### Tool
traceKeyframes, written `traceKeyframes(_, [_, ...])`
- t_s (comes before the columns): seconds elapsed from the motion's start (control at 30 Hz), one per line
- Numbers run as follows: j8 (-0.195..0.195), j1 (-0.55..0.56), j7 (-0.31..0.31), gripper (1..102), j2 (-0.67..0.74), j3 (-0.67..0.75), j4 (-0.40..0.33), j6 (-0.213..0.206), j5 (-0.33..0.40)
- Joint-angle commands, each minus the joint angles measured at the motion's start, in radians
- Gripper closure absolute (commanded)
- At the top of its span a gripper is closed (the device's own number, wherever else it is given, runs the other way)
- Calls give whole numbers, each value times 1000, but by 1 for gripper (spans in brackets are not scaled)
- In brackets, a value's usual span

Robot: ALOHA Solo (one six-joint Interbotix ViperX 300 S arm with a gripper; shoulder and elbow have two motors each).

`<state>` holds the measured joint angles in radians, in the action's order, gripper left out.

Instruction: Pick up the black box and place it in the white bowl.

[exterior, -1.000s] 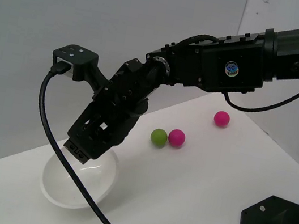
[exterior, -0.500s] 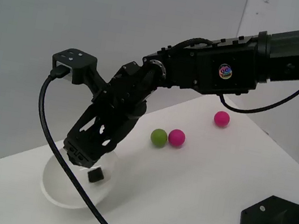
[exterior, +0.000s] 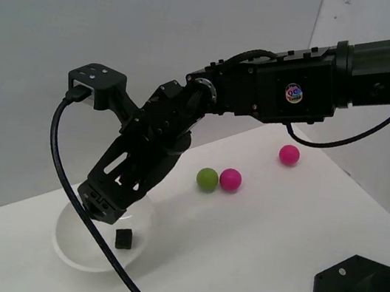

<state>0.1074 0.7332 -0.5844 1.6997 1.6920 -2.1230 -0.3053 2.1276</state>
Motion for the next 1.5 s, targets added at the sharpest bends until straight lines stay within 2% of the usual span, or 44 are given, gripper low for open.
traceKeyframes(0.0, [11, 8, -5, 7, 26, 35, 15, -25, -23])
traceKeyframes(0.1, [11, 6, -5, 9, 41, 51, 14, -18, -21])
traceKeyframes(0.17, [12, 5, -6, 16, 54, 63, 14, -11, -21])
traceKeyframes(0.33, [15, -6, -6, 60, 86, 94, 9, -8, -17])
traceKeyframes(0.6, [28, -29, -6, 101, 147, 156, -32, -8, 25])
traceKeyframes(1.0, [28, -118, -5, 100, 252, 258, -106, -6, 97])
traceKeyframes(1.23, [28, -187, -5, 100, 313, 321, -160, 12, 150])
traceKeyframes(1.37, [66, -255, -6, 100, 371, 379, -213, 23, 206])
traceKeyframes(1.47, [80, -305, -6, 100, 420, 426, -259, 23, 253])
